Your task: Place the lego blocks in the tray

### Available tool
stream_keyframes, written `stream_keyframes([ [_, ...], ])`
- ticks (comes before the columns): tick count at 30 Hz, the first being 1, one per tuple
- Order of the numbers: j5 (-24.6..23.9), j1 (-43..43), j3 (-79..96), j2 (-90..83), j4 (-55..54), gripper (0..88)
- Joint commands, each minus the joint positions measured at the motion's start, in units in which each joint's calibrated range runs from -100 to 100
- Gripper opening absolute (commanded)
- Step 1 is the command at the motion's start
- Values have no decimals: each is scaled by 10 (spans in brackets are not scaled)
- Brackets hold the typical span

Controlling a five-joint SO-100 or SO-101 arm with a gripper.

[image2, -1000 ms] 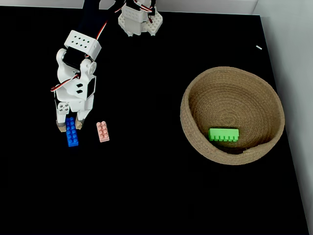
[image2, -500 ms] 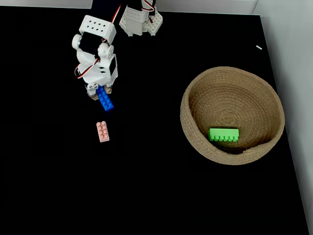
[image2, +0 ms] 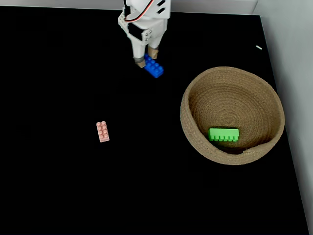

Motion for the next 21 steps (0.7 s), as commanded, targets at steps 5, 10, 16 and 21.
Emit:
stream_keyframes([
  [5,-28,-155,-126,5,-69,0],
  [10,-26,-175,-113,54,-194,1],
  [16,-52,-209,-105,99,-273,1],
  [21,-51,-256,-117,107,-268,142],
])
